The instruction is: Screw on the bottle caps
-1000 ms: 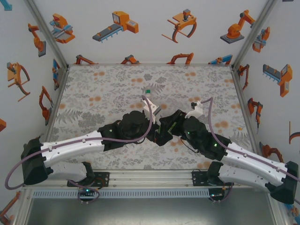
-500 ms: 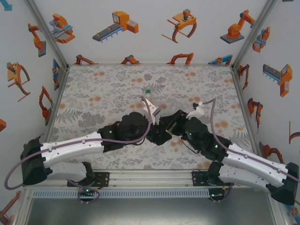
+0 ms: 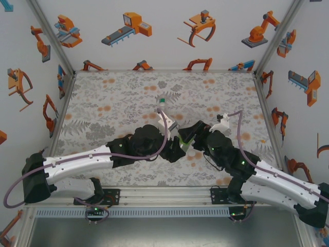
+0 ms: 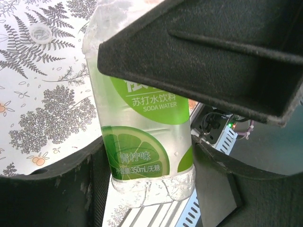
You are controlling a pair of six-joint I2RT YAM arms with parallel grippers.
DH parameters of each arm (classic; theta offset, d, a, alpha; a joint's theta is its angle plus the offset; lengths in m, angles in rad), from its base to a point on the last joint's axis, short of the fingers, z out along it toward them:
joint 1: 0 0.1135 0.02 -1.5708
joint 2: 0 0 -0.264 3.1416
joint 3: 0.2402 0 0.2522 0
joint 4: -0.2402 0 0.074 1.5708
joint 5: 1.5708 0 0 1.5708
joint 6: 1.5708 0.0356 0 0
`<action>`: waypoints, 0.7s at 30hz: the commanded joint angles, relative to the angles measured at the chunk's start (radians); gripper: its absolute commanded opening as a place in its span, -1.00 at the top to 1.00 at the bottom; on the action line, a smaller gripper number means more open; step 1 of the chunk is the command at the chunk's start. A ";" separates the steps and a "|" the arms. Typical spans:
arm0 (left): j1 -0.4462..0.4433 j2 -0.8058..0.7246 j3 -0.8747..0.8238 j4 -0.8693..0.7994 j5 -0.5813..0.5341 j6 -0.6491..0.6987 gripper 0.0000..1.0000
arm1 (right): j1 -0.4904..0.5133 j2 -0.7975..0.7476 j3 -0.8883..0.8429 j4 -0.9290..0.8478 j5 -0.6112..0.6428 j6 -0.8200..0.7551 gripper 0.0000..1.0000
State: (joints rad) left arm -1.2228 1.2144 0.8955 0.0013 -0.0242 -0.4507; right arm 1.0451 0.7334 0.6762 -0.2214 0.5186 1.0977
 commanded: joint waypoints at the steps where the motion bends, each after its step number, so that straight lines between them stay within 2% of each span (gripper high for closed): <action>1: -0.009 -0.036 0.019 -0.003 0.016 0.027 -0.16 | 0.004 -0.030 0.003 0.006 0.044 0.016 -0.51; 5: -0.009 -0.033 0.018 0.010 0.033 0.032 -0.17 | -0.006 -0.038 -0.036 0.093 0.016 0.019 -0.40; 9: -0.010 -0.027 0.022 0.027 0.042 0.051 -0.17 | -0.022 -0.028 -0.035 0.085 -0.019 0.039 -0.30; 14: -0.009 -0.021 0.024 0.046 0.057 0.064 -0.22 | -0.034 -0.022 -0.036 0.089 -0.041 0.047 -0.06; 15: -0.009 -0.019 0.024 0.051 0.057 0.066 -0.26 | -0.037 -0.019 -0.034 0.088 -0.047 0.045 0.00; 19: 0.002 -0.012 0.033 0.104 0.047 0.094 -0.80 | -0.036 -0.003 -0.017 0.112 -0.077 -0.007 0.21; 21: 0.025 -0.006 0.051 0.121 0.055 0.121 -0.93 | -0.037 0.009 -0.012 0.144 -0.092 -0.061 0.29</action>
State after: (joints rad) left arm -1.2179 1.2064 0.8997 0.0498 0.0135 -0.3813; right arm 1.0126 0.7345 0.6476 -0.1406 0.4564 1.1049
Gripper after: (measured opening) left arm 0.948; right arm 0.541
